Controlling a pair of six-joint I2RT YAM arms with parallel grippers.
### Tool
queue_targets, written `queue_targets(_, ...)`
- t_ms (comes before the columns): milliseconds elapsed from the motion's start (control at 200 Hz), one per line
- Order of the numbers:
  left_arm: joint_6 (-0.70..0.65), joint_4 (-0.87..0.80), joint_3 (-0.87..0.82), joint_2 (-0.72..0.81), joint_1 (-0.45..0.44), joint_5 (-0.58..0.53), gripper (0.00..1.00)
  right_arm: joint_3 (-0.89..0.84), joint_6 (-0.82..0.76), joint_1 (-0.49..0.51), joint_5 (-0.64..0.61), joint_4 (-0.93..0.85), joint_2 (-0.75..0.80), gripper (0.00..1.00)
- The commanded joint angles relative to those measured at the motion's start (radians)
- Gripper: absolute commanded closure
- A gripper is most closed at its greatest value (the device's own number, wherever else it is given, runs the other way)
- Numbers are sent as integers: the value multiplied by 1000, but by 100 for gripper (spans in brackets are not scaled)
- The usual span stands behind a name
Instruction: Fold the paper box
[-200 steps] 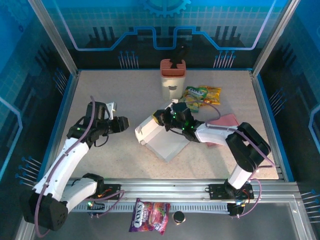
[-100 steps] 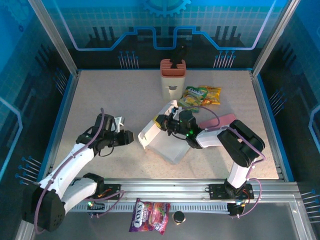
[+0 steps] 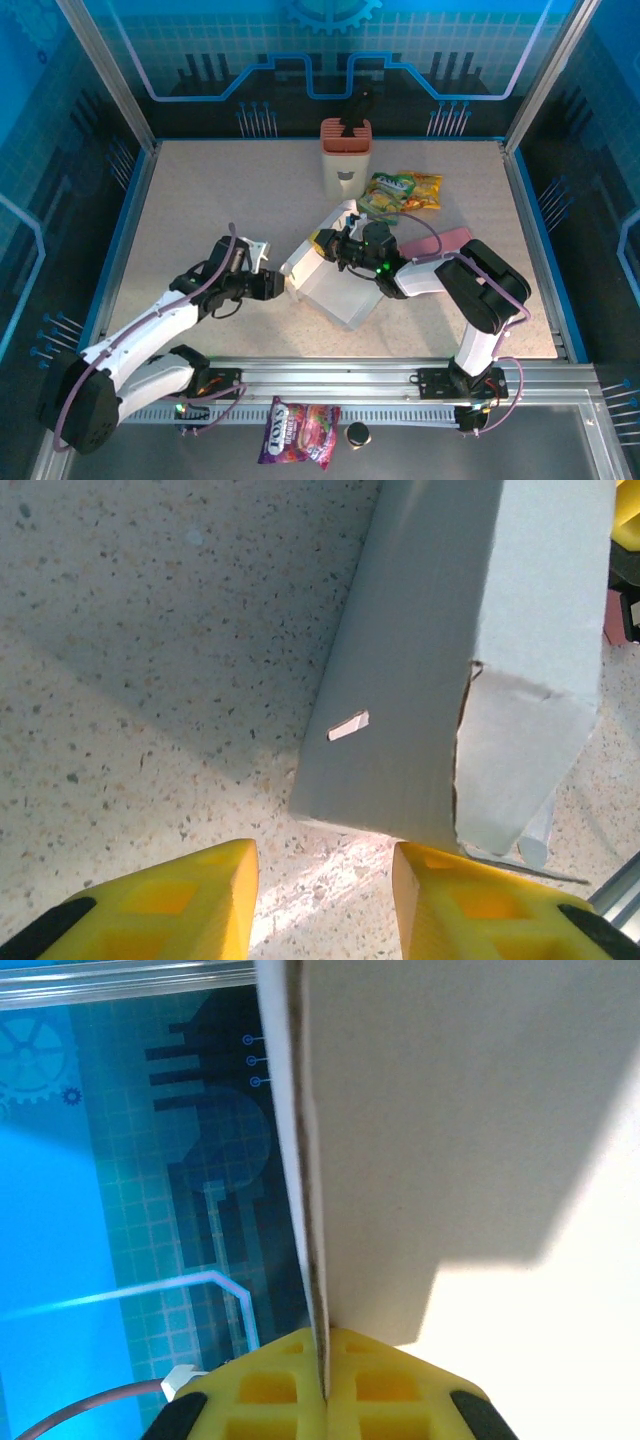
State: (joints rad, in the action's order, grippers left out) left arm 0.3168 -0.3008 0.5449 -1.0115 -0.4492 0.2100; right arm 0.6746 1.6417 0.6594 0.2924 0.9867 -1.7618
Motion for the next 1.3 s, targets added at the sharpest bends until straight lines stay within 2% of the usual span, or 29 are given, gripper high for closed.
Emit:
queue_targets(0, -53, 69, -16, -32, -19, -14, 60, 2, 15, -11, 11, 41, 5, 100)
queue_targets(230, -76, 87, 0, -68, -46, -18, 64, 14, 26, -9, 5, 47, -2, 100)
queue_targets(615, -97, 113, 36, -132, -77, -59, 63, 35, 46, -9, -3, 52, -16, 100)
queue_targets(830, -90, 125, 54, -157, -85, -118, 70, 38, 43, -7, -8, 57, -29, 100)
queue_targets(991, -81, 150, 53, -174, -86, -120, 74, 39, 40, 2, -19, 64, -49, 100)
queue_targets(1296, -51, 175, 48, -181, -100, -147, 76, 39, 48, 11, -52, 74, -56, 100)
